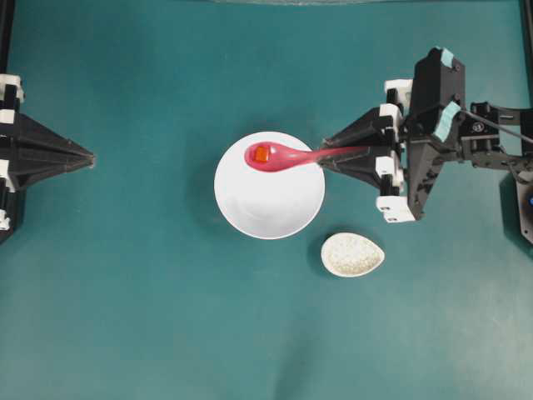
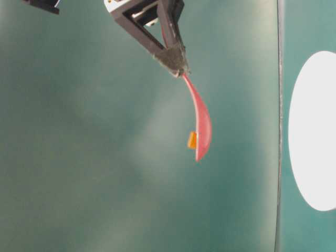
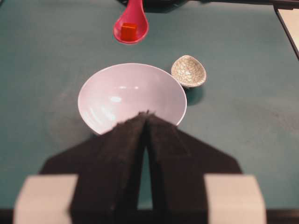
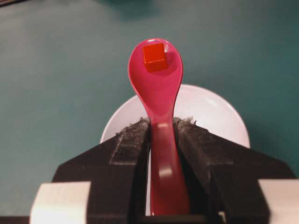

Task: Grip the spoon and scoop the red block from the bowl with right arm.
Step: 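Hold the spoon with the red cube raised above the bowl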

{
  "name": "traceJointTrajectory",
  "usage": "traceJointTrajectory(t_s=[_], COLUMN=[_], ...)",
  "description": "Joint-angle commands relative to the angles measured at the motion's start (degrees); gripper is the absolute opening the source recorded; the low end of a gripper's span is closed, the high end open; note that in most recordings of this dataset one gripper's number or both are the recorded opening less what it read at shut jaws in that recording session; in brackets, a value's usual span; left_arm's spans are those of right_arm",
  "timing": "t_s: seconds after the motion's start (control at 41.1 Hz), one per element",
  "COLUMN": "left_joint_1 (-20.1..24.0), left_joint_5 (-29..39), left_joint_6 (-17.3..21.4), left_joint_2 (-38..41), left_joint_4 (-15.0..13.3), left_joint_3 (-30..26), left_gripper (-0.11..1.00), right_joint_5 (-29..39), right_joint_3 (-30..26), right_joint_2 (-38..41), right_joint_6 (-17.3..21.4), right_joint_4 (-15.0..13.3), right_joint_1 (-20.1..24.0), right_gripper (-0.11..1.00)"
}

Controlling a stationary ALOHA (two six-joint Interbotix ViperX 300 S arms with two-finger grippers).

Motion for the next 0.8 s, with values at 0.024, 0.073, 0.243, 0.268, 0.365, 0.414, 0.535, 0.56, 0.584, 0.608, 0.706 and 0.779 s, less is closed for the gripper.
traceJointTrajectory(t_s=[0.024,0.073,0.243,0.268,0.365,0.414,0.535,0.56,0.584,0.608,0.706,0.779], left_joint_1=[0.18,0.18,0.18,0.18,0.18,0.18,0.18,0.18,0.18,0.18,0.18,0.18], left_joint_5=[-0.18,-0.09,-0.26,-0.18,-0.44,-0.44,-0.44,-0.44,-0.53,-0.44,-0.44,-0.44], left_joint_6=[-0.09,-0.09,-0.09,-0.09,-0.09,-0.09,-0.09,-0.09,-0.09,-0.09,-0.09,-0.09], left_joint_2=[0.53,0.70,1.23,1.23,1.23,1.32,1.32,1.32,1.23,1.23,1.14,1.32], left_joint_4=[0.00,0.00,0.00,0.00,0.00,0.00,0.00,0.09,0.00,0.00,0.00,0.00], left_joint_3=[-1.14,-1.05,-0.97,-0.97,-1.05,-0.97,-1.05,-1.05,-1.05,-1.05,-1.05,-1.05], left_gripper=[0.01,0.01,0.01,0.01,0.01,0.01,0.01,0.01,0.01,0.01,0.01,0.01], right_joint_5=[-0.09,-0.18,-0.18,-0.18,0.09,0.44,0.62,0.62,0.62,0.62,0.62,0.70], right_joint_3=[-0.70,-0.70,-0.70,-0.70,-0.62,-0.62,-0.62,-0.62,-0.62,-0.62,-0.62,-0.62], right_joint_2=[-1.05,-1.05,-1.05,-1.05,-1.05,-1.05,-1.14,-1.14,-1.14,-1.14,-1.14,-1.23], right_joint_6=[-0.09,-0.09,-0.26,-0.18,-0.18,-0.35,-0.62,-0.62,-0.62,-0.62,-0.62,-0.62], right_joint_4=[0.09,0.00,0.00,0.00,0.00,0.00,-0.18,-0.18,-0.18,-0.18,-0.18,-0.18], right_joint_1=[0.44,0.44,0.44,0.44,0.44,0.44,0.44,0.44,0.44,0.44,0.44,0.44], right_gripper=[0.25,0.25,0.25,0.25,0.25,0.25,0.25,0.25,0.25,0.25,0.25,0.25])
